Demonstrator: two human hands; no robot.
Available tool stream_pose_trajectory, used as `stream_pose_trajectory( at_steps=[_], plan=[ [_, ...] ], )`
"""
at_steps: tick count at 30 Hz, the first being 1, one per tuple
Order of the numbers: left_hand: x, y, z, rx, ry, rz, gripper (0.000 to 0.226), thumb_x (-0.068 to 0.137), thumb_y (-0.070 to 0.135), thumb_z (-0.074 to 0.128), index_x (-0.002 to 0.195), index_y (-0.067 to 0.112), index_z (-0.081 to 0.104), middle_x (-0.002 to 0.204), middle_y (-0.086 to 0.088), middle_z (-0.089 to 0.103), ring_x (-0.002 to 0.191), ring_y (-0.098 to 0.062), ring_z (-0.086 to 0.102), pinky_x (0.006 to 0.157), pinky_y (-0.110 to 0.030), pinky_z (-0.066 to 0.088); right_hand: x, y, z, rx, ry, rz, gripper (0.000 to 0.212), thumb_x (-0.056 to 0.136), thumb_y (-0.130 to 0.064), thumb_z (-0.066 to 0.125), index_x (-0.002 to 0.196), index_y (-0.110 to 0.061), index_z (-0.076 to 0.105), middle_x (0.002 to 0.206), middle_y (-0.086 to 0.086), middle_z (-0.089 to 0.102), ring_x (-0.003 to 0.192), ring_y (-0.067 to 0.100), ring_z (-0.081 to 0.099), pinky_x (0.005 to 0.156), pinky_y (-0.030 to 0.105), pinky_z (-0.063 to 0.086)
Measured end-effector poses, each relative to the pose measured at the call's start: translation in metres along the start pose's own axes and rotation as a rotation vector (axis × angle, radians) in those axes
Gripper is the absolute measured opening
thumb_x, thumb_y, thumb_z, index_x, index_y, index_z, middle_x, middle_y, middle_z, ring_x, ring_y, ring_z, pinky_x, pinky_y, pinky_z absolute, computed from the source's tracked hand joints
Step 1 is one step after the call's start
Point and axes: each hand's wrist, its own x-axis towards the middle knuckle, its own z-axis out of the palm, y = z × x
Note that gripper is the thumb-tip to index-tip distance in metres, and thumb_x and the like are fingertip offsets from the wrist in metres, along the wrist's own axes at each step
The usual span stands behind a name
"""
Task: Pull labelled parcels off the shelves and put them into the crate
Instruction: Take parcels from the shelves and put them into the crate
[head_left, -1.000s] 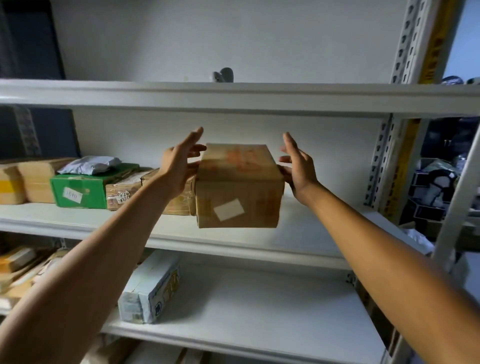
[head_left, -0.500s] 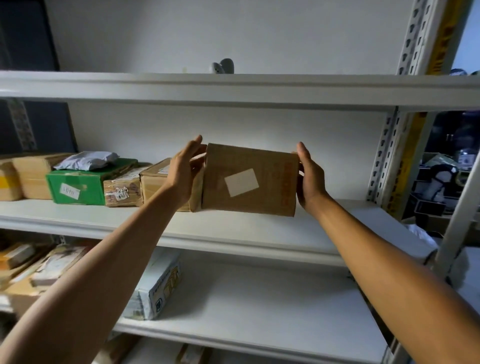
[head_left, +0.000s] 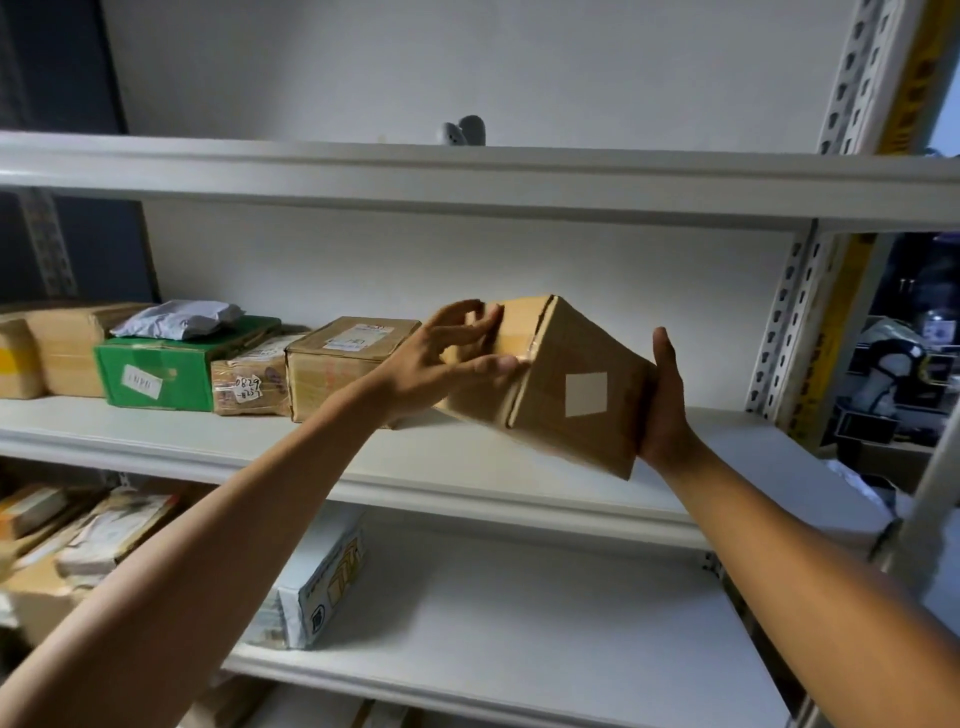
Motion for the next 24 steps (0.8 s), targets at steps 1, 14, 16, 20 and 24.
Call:
stream_pose_trajectory(
  at_steps=[1,14,16,20,24],
  plan=[
    [0.000,-0.001,-0.003,-0.070,-0.043,-0.028,0.093,0.072,0.074,0.064,0.153,0.037,0.037,0.160,0.014,0.027,0.139,-0.008,0.037,0.110,-0.033,0.038,-0.006,-0.006,0.012,-0.011,0.005,-0.007,0.072,0.090,-0.071,0.054,0.107,-0.001,0.054,0.104,0.029,0.047,0.098,0.040,0.052,0.087,0.045,0.049],
    [0.002,-0.057,-0.039,-1.069,0.137,-0.484,0.071,0.091,0.070,0.028,0.136,0.027,0.061,0.135,-0.016,0.063,0.124,-0.046,0.057,0.097,-0.080,0.035,-0.009,-0.022,0.068,-0.633,-0.205,-0.466,0.056,0.072,-0.034,0.077,0.120,-0.008,0.067,0.115,0.005,0.073,0.110,0.016,0.068,0.097,0.032,0.053],
    [0.000,-0.061,-0.037,-1.108,0.181,-0.528,0.073,0.089,0.071,0.028,0.133,0.026,0.064,0.132,-0.016,0.065,0.118,-0.044,0.061,0.097,-0.077,0.037,-0.012,-0.021,0.068,-0.773,-0.261,-0.462,0.065,0.071,-0.032,0.082,0.130,-0.013,0.064,0.126,0.000,0.069,0.119,0.014,0.065,0.104,0.033,0.051],
    [-0.001,-0.053,-0.039,-1.076,0.163,-0.563,0.076,0.089,0.074,0.024,0.128,0.025,0.068,0.127,-0.015,0.069,0.118,-0.044,0.061,0.093,-0.076,0.040,-0.014,-0.023,0.070,-0.991,-0.294,-0.473,0.093,0.066,-0.026,0.095,0.146,-0.014,0.051,0.141,-0.002,0.060,0.128,0.004,0.057,0.110,0.028,0.046],
    [0.007,-0.048,-0.038,-1.088,0.112,-0.573,0.089,0.083,0.084,0.016,0.130,0.028,0.067,0.128,-0.014,0.068,0.119,-0.045,0.059,0.091,-0.078,0.039,-0.009,-0.023,0.071,-1.050,-0.179,-0.567,0.088,0.070,-0.043,0.090,0.147,-0.029,0.050,0.136,-0.011,0.061,0.121,0.000,0.058,0.104,0.022,0.049]
  ],
)
